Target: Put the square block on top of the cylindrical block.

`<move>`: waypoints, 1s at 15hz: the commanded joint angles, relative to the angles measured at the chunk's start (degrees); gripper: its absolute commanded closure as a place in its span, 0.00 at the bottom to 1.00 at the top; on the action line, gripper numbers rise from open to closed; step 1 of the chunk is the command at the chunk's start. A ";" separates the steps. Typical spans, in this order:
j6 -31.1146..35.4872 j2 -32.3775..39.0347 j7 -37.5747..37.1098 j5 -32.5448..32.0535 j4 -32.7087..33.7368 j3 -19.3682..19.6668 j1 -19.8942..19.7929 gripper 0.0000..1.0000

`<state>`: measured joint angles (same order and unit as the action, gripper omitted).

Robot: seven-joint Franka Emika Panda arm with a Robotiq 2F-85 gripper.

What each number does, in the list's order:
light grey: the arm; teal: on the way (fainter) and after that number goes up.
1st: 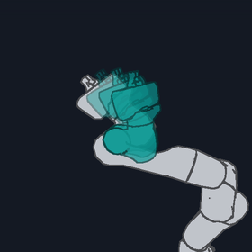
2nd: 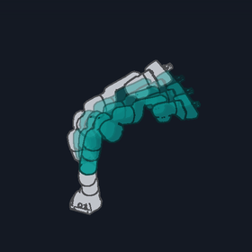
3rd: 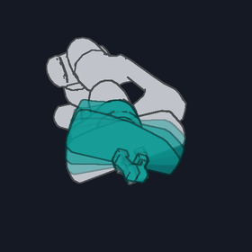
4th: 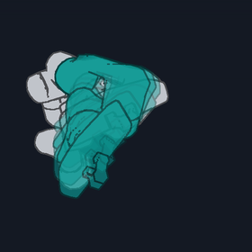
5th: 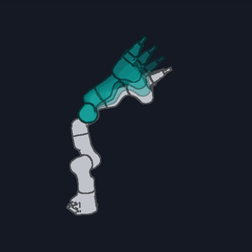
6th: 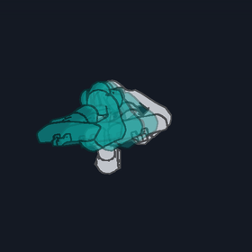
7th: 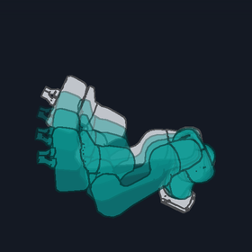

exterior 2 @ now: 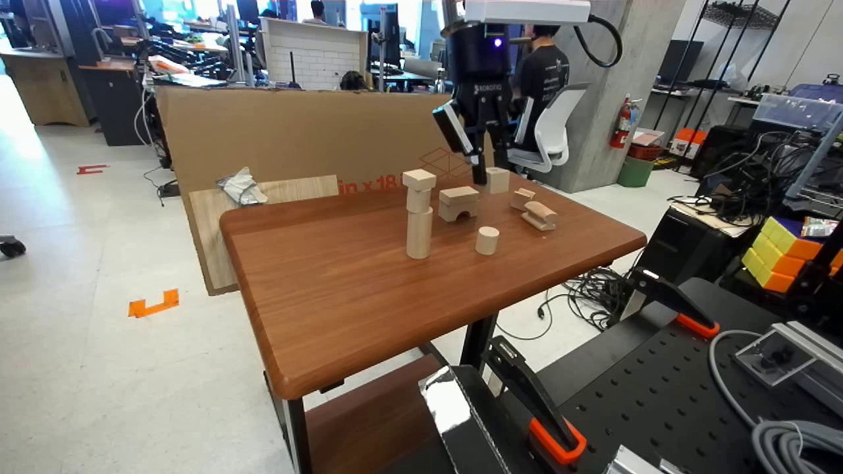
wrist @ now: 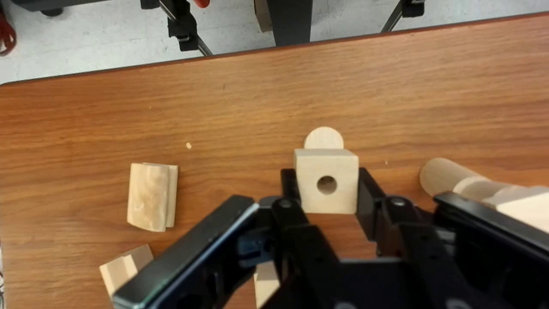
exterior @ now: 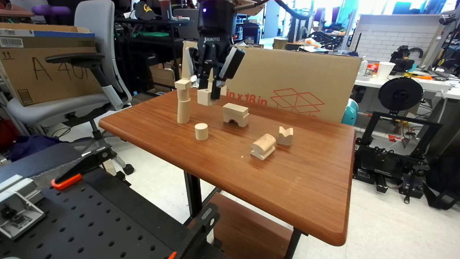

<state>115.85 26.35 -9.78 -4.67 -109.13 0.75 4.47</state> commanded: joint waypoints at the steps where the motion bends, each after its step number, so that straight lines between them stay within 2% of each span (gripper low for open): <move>1: 0.14 -0.48 0.00 -1.41 -1.94 -0.38 0.87 0.90; 15: 6.82 -0.41 -0.79 -4.77 -5.20 -0.04 1.63 0.90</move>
<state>120.83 26.82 -9.84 -8.08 -112.78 0.49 5.50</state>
